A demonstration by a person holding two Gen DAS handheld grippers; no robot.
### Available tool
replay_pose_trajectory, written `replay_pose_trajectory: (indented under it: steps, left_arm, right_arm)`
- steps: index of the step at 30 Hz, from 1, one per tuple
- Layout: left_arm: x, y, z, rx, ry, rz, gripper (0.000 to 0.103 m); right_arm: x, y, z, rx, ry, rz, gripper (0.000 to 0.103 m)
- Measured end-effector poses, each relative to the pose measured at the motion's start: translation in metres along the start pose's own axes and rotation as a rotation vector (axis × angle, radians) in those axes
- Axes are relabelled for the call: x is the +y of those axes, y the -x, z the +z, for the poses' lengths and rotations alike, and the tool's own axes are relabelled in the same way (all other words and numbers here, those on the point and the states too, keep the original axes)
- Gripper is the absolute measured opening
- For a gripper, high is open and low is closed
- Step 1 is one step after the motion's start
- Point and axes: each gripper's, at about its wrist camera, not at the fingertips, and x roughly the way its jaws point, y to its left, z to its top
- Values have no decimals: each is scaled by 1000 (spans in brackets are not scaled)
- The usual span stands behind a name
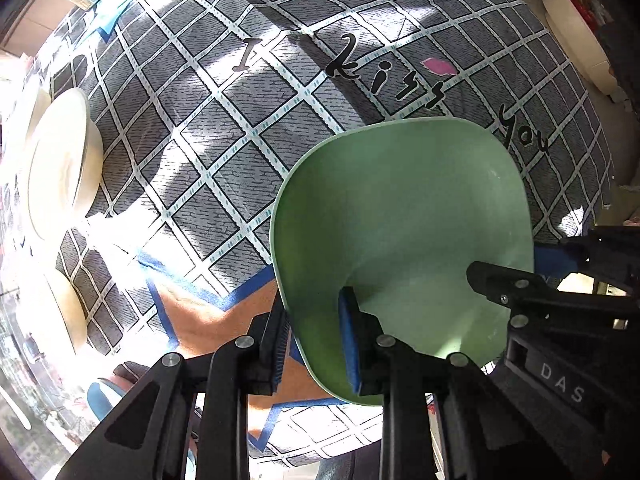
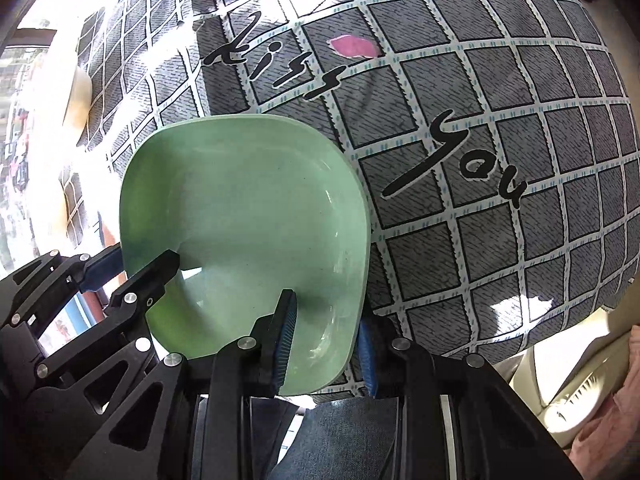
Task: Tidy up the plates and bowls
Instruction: 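Lower the green plate onto the blue plate and open the right gripper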
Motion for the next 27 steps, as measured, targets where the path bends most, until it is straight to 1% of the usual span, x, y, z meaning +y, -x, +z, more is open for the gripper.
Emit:
replay_pose_trajectory:
  steps: [7, 10, 11, 13, 18, 19, 20, 23, 24, 25, 27]
  left_arm:
    - [26, 0, -40, -6, 111, -17, 26]
    - [32, 1, -56, -11, 146, -22, 26]
    - [41, -2, -69, -15, 157, -23, 26]
    - [45, -1, -79, -28, 175, -21, 26]
    - [67, 13, -93, -45, 236, -11, 26]
    - [71, 15, -97, -48, 250, -10, 26]
    - [87, 18, -104, -53, 266, -7, 26]
    - [102, 23, -115, -66, 313, -3, 26]
    - [107, 24, -118, -69, 327, -1, 26]
    - [119, 31, -115, -72, 343, 0, 26]
    - [141, 32, -123, -73, 372, 4, 26]
  right_arm:
    - [58, -2, -9, 14, 89, -13, 32]
    - [82, -1, -16, 18, 123, -23, 32]
    - [89, -1, -16, 17, 134, -26, 32]
    - [106, 0, -18, 15, 154, -30, 32]
    - [165, 3, -14, 2, 225, -45, 32]
    - [186, 4, -13, -1, 238, -47, 32]
    - [196, 5, -14, -2, 252, -49, 32]
    - [238, 3, -13, -7, 294, -57, 32]
    - [249, -3, -5, -7, 307, -59, 32]
    - [261, -4, -6, -7, 322, -61, 32]
    - [286, -7, -10, -6, 354, -65, 32]
